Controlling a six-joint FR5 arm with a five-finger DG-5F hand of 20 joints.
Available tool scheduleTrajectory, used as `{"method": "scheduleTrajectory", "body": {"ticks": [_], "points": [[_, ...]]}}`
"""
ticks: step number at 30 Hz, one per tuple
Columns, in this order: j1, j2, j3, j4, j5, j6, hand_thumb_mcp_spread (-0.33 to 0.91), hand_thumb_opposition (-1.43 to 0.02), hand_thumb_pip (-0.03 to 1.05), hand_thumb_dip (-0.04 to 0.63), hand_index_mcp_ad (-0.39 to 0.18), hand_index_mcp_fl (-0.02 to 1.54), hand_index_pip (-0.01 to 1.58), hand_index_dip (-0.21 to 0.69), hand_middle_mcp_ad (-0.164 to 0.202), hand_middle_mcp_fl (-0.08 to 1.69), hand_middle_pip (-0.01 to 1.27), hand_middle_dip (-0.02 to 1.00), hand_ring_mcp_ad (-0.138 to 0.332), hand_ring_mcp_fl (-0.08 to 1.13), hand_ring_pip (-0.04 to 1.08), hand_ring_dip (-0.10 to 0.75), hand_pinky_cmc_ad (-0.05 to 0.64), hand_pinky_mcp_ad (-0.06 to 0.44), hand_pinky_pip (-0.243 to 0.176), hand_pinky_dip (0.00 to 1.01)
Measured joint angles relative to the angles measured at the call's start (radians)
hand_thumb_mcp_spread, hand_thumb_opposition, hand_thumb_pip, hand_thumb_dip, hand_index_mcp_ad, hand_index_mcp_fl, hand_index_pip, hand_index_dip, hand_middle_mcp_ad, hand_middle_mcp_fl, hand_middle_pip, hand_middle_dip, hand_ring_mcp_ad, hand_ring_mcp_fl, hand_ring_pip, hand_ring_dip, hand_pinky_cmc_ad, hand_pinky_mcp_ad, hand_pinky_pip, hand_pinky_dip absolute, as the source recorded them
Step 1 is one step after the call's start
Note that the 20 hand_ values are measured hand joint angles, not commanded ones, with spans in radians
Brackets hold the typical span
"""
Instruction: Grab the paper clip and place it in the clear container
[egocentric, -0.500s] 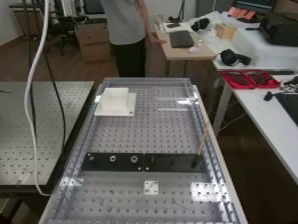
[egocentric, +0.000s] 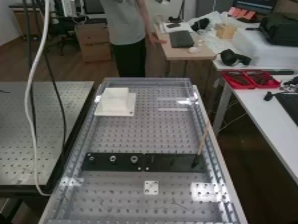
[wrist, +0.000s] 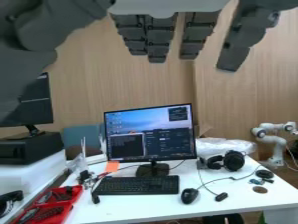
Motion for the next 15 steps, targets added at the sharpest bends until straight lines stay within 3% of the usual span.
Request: {"method": "scheduleTrajectory", "body": {"ticks": [5, 9, 15], "points": [[0.000, 0.000, 0.000, -0.001, -0.001, 0.001, 0.23, -0.60, 0.29, 0.014, 0.019, 0.02, 0.08, 0.063, 0.024, 0.01, 0.13, 0.11, 0.126, 0.00, 0.08, 0.075, 0.312, 0.297, -0.061, 0.52], [0.000, 0.001, 0.000, -0.001, -0.001, 0.001, 0.23, -0.65, 0.30, 0.017, 0.023, 0.02, 0.09, 0.075, 0.026, 0.00, 0.14, 0.12, 0.143, 0.00, 0.09, 0.087, 0.351, 0.309, -0.075, 0.55], [0.000, 0.001, -0.001, -0.002, 0.000, 0.002, 0.23, -0.65, 0.30, 0.017, 0.030, 0.02, 0.09, 0.075, 0.037, 0.00, 0.14, 0.13, 0.155, 0.00, 0.09, 0.087, 0.367, 0.328, -0.073, 0.57]]}}
